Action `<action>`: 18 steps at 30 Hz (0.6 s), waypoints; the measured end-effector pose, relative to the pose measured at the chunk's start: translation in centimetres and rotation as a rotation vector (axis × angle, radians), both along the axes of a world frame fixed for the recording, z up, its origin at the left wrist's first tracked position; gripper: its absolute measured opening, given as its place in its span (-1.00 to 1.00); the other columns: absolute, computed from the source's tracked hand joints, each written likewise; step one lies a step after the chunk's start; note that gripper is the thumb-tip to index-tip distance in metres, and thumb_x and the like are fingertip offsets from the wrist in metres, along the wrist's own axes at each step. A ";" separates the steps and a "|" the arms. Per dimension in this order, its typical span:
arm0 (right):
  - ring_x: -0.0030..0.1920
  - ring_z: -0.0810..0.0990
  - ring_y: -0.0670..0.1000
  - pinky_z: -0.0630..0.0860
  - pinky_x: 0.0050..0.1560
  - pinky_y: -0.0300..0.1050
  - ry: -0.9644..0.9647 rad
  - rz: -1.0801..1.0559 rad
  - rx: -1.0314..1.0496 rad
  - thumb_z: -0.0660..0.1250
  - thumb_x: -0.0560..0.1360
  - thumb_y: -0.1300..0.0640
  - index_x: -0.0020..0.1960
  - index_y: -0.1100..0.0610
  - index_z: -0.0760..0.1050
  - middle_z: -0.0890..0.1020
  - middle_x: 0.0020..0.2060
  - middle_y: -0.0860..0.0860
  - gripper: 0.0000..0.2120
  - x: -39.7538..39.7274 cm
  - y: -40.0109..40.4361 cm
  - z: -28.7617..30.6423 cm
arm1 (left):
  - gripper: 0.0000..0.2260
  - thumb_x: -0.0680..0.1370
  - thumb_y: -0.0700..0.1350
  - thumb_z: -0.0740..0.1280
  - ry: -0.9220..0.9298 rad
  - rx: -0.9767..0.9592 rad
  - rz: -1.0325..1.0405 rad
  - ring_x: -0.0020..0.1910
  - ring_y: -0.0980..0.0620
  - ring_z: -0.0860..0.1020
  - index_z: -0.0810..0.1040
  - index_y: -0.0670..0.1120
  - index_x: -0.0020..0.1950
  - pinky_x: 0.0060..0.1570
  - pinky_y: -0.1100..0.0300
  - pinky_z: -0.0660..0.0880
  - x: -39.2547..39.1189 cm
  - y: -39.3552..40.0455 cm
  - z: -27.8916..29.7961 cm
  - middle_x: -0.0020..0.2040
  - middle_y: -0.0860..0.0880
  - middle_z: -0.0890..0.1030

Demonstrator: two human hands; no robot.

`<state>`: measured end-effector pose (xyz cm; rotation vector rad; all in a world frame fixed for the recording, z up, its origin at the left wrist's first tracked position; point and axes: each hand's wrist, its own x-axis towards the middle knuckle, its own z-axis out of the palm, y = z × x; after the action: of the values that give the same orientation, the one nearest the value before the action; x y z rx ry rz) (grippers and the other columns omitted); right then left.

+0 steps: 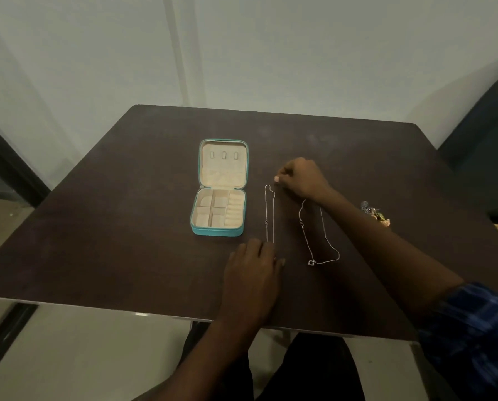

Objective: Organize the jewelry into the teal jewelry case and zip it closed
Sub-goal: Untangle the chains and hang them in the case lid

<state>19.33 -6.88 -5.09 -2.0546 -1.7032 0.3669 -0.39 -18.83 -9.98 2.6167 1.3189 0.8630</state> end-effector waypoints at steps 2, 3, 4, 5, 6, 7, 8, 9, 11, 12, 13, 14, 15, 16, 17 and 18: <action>-0.05 0.62 0.11 0.40 -0.12 -0.22 -0.011 -0.030 0.010 0.36 0.47 0.12 -0.05 0.19 0.64 0.68 -0.08 0.15 -0.84 1.5 -1.2 0.5 | -0.86 0.40 -0.01 0.45 -0.026 0.043 -0.049 -0.29 0.08 0.55 0.55 -0.02 -0.15 -0.32 0.26 0.43 0.6 -0.4 0.1 -0.22 0.01 0.57; -0.03 0.61 0.12 0.37 -0.12 -0.22 -0.021 -0.044 0.007 0.36 0.48 0.14 -0.03 0.20 0.64 0.68 -0.06 0.15 -0.84 2.3 -1.9 0.6 | -0.91 0.43 -0.01 0.39 -0.020 0.064 -0.088 -0.27 0.08 0.55 0.57 -0.01 -0.13 -0.31 0.26 0.46 1.1 -0.7 0.2 -0.21 0.03 0.57; -0.01 0.61 0.13 0.38 -0.10 -0.19 -0.036 -0.059 -0.001 0.35 0.48 0.15 -0.02 0.21 0.64 0.68 -0.05 0.15 -0.84 3.2 -2.7 0.6 | -0.88 0.45 0.00 0.29 -0.008 0.071 -0.123 -0.26 0.08 0.55 0.59 0.01 -0.11 -0.29 0.26 0.46 1.6 -1.1 0.2 -0.19 0.04 0.58; 0.01 0.61 0.14 0.41 -0.06 -0.16 -0.051 -0.076 -0.010 0.35 0.48 0.16 -0.01 0.21 0.64 0.68 -0.04 0.16 -0.84 4.0 -3.5 0.6 | -0.80 0.46 0.01 0.21 0.010 0.065 -0.157 -0.24 0.08 0.55 0.61 0.03 -0.07 -0.27 0.27 0.47 2.2 -1.5 0.2 -0.17 0.05 0.58; 0.02 0.61 0.14 0.44 -0.03 -0.13 -0.058 -0.094 -0.020 0.35 0.48 0.16 -0.02 0.20 0.64 0.68 -0.04 0.16 -0.84 4.7 -4.2 0.5 | -0.74 0.45 0.02 0.17 0.027 0.055 -0.187 -0.22 0.08 0.56 0.62 0.04 -0.03 -0.26 0.28 0.47 2.7 -1.8 0.0 -0.15 0.06 0.59; 0.02 0.61 0.15 0.46 -0.02 -0.11 -0.059 -0.111 -0.028 0.35 0.47 0.15 -0.03 0.19 0.64 0.68 -0.05 0.16 -0.84 5.3 -4.7 0.3 | -0.71 0.45 0.02 0.15 0.042 0.049 -0.208 -0.21 0.07 0.56 0.63 0.04 0.00 -0.26 0.28 0.48 3.2 -1.9 -0.2 -0.14 0.06 0.60; 0.01 0.62 0.14 0.47 -0.03 -0.10 -0.059 -0.126 -0.035 0.36 0.47 0.13 -0.04 0.18 0.65 0.68 -0.07 0.16 -0.84 5.8 -5.2 0.2 | -0.69 0.44 0.01 0.14 0.059 0.044 -0.223 -0.21 0.06 0.57 0.64 0.03 0.01 -0.25 0.27 0.48 3.5 -2.1 -0.5 -0.14 0.06 0.60; -0.01 0.62 0.14 0.47 -0.06 -0.11 -0.062 -0.135 -0.042 0.37 0.46 0.11 -0.05 0.18 0.65 0.69 -0.09 0.16 -0.83 6.1 -5.5 0.0 | -0.69 0.44 0.01 0.14 0.074 0.047 -0.223 -0.21 0.04 0.56 0.64 0.03 0.01 -0.25 0.26 0.48 3.7 -2.2 -0.7 -0.14 0.06 0.61; -0.04 0.62 0.15 0.49 -0.09 -0.09 -0.072 -0.134 -0.058 0.39 0.45 0.08 -0.08 0.17 0.66 0.69 -0.12 0.17 -0.83 6.4 -5.8 -0.3 | -0.69 0.44 0.02 0.15 0.092 0.066 -0.204 -0.22 0.03 0.55 0.65 0.03 0.01 -0.26 0.25 0.47 4.0 -2.2 -1.0 -0.15 0.06 0.61; -0.05 0.62 0.15 0.50 -0.09 -0.07 -0.080 -0.128 -0.066 0.40 0.43 0.07 -0.09 0.17 0.66 0.68 -0.14 0.17 -0.83 6.3 -5.8 -0.4 | -0.69 0.44 0.02 0.15 0.096 0.071 -0.195 -0.22 0.03 0.55 0.65 0.03 0.01 -0.25 0.25 0.46 4.1 -2.1 -1.0 -0.15 0.07 0.61; -0.07 0.62 0.15 0.51 -0.11 -0.05 -0.094 -0.119 -0.071 0.42 0.42 0.07 -0.11 0.17 0.66 0.68 -0.15 0.18 -0.83 6.3 -5.9 -0.4 | -0.68 0.44 0.01 0.15 0.099 0.070 -0.191 -0.21 0.04 0.54 0.65 0.02 0.01 -0.24 0.24 0.46 4.1 -2.1 -1.0 -0.14 0.06 0.61; -0.09 0.61 0.16 0.52 -0.13 -0.04 -0.112 -0.111 -0.076 0.43 0.41 0.08 -0.13 0.18 0.65 0.68 -0.17 0.19 -0.83 6.2 -5.8 -0.4 | -0.68 0.44 0.01 0.15 0.099 0.070 -0.189 -0.20 0.04 0.54 0.65 0.01 0.01 -0.23 0.24 0.46 4.2 -2.1 -1.0 -0.13 0.06 0.61; -0.11 0.61 0.18 0.51 -0.15 -0.03 -0.137 -0.102 -0.080 0.43 0.40 0.08 -0.15 0.20 0.64 0.67 -0.19 0.20 -0.83 6.1 -5.7 -0.4 | -0.69 0.44 0.01 0.15 0.097 0.066 -0.186 -0.20 0.05 0.54 0.65 0.01 0.00 -0.23 0.24 0.45 4.2 -2.2 -1.0 -0.13 0.06 0.61; -0.13 0.60 0.21 0.49 -0.18 -0.03 -0.167 -0.095 -0.083 0.42 0.40 0.09 -0.18 0.22 0.61 0.66 -0.20 0.22 -0.82 6.0 -5.5 -0.5 | -0.69 0.44 0.01 0.15 0.093 0.060 -0.187 -0.20 0.04 0.54 0.65 0.00 -0.02 -0.23 0.24 0.46 4.2 -2.2 -1.0 -0.14 0.06 0.61; -0.14 0.59 0.23 0.46 -0.21 -0.04 -0.204 -0.088 -0.084 0.39 0.41 0.10 -0.19 0.23 0.59 0.64 -0.21 0.23 -0.82 5.9 -5.3 -0.5 | -0.69 0.44 0.01 0.15 0.090 0.056 -0.192 -0.21 0.04 0.55 0.65 0.00 -0.02 -0.23 0.25 0.46 4.2 -2.1 -1.0 -0.15 0.05 0.60; -0.14 0.59 0.25 0.43 -0.22 -0.05 -0.244 -0.079 -0.083 0.35 0.43 0.11 -0.20 0.24 0.57 0.63 -0.21 0.24 -0.83 5.8 -5.1 -0.5 | -0.69 0.44 0.01 0.15 0.090 0.056 -0.196 -0.22 0.04 0.55 0.65 -0.01 -0.03 -0.23 0.25 0.47 4.2 -2.1 -1.0 -0.16 0.05 0.60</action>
<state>25.16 -11.94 -5.61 -2.2988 -1.7631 0.1696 3.80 -20.95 -10.95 2.7995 1.0471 0.7717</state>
